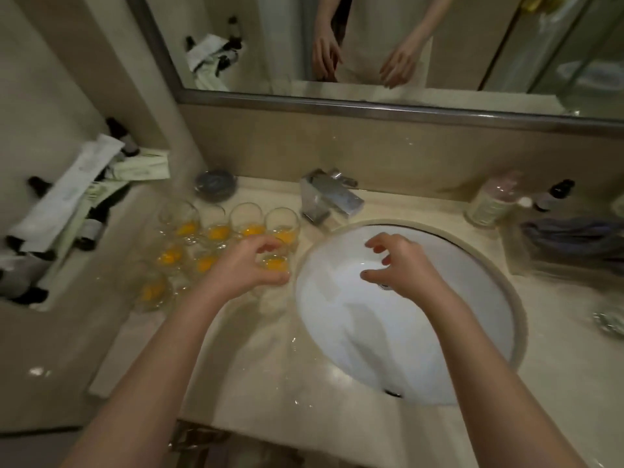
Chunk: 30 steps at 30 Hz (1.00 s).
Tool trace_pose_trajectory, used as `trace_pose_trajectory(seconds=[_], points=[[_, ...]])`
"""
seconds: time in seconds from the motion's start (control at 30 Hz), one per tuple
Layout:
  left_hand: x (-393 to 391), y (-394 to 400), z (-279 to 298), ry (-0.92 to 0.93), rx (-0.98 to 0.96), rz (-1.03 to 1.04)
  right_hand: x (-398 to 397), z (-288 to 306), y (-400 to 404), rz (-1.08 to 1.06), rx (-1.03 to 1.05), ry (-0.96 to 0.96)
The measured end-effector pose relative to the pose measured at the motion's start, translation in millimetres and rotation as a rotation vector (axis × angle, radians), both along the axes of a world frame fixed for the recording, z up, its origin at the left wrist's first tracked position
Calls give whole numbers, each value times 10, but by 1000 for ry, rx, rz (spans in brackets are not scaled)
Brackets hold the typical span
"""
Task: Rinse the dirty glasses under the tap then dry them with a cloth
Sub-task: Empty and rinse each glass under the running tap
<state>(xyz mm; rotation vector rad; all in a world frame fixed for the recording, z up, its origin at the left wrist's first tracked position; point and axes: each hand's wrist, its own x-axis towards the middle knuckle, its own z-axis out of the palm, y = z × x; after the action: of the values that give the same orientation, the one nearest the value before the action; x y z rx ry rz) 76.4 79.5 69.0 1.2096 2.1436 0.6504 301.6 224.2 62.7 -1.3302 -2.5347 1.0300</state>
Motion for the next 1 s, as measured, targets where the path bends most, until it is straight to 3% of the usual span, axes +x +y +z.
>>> trace_pose_trajectory(seconds=[0.23,0.53,0.8,1.0], points=[[-815,-201,-192,11,-15,62,-886,-139,-245,9,-28,-14],[-1096,-63,-565,124,-122,-7,-1533,-521,-594,-45,-78,-109],[-992,37,-766,455,-276,-47,-1712,-723,-695,-150,-68,-39],[-947,43,-783,471,-175,60,-1645,-786,-699,-208,-58,64]])
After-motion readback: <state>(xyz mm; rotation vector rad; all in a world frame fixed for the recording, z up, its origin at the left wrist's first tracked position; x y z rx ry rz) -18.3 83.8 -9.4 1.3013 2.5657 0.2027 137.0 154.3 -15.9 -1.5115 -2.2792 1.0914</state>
